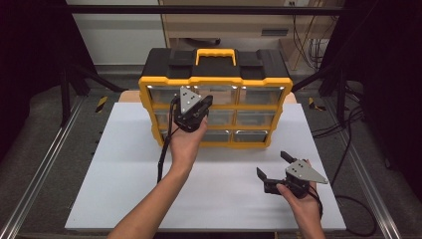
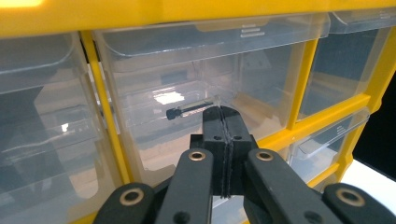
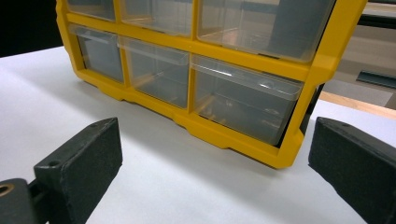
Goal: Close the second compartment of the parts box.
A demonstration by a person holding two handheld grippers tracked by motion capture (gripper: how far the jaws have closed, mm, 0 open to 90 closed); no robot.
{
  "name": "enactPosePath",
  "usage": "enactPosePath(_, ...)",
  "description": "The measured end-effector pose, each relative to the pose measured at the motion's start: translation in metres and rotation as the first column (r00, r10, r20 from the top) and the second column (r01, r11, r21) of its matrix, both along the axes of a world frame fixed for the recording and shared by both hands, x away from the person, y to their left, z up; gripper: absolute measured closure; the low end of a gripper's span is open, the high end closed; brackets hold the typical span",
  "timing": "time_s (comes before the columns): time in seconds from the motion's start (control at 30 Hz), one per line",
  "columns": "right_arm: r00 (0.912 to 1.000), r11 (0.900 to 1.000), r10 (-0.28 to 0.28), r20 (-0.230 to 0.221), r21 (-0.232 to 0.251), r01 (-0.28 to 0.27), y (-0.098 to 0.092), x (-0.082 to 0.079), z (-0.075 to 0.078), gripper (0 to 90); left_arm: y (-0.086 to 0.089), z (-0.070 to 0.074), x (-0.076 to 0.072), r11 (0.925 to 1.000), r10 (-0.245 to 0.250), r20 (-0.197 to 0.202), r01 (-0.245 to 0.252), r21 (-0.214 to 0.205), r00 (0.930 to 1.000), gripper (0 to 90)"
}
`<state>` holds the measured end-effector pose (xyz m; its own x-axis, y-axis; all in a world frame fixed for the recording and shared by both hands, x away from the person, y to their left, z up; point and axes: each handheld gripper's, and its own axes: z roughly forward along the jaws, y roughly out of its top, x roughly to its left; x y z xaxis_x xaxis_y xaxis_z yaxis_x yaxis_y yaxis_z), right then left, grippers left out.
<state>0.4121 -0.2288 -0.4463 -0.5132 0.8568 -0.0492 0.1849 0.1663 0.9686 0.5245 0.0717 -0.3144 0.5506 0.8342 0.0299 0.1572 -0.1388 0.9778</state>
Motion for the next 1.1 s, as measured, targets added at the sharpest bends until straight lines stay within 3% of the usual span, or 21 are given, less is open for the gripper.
enactPosePath(1.1,1.0000,1.0000,-0.006,-0.002,0.006,0.006,-0.0010,-0.0005,0.0006,3.1,0.0031,0.0019,-0.0003,1.0000,0.002,0.000,-0.002,0.007,1.0000,89.8)
